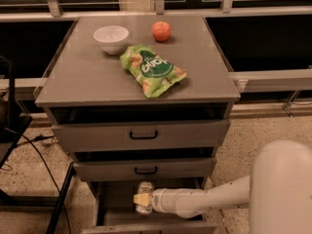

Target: Pick 7up can from bottom drawer and place on counter

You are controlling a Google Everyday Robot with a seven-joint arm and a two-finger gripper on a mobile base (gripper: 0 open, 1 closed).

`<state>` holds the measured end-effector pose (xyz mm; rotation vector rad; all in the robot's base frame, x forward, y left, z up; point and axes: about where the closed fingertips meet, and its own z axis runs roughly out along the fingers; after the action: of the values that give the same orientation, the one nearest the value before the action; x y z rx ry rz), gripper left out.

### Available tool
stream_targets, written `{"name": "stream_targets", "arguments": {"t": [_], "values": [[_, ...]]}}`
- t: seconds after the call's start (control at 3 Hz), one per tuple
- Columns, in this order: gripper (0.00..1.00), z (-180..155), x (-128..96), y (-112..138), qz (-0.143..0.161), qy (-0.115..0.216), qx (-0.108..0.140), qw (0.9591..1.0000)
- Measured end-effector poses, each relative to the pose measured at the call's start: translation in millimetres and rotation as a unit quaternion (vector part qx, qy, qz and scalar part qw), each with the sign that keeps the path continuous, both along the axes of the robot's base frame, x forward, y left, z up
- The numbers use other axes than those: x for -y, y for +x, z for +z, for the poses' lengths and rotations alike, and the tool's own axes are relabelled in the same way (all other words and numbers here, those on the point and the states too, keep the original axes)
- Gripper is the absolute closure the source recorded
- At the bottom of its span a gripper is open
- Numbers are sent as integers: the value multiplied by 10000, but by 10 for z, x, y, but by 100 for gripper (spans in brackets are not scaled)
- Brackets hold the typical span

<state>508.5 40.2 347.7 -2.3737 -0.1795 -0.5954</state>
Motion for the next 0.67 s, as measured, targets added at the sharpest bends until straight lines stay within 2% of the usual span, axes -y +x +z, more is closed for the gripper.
{"name": "stream_targets", "arguments": {"t": [0.33,0.67], "values": [[100,41,160,-50,-116,-65,-534,9985],[100,221,454,-173,-398,-153,-1127,9927]]}}
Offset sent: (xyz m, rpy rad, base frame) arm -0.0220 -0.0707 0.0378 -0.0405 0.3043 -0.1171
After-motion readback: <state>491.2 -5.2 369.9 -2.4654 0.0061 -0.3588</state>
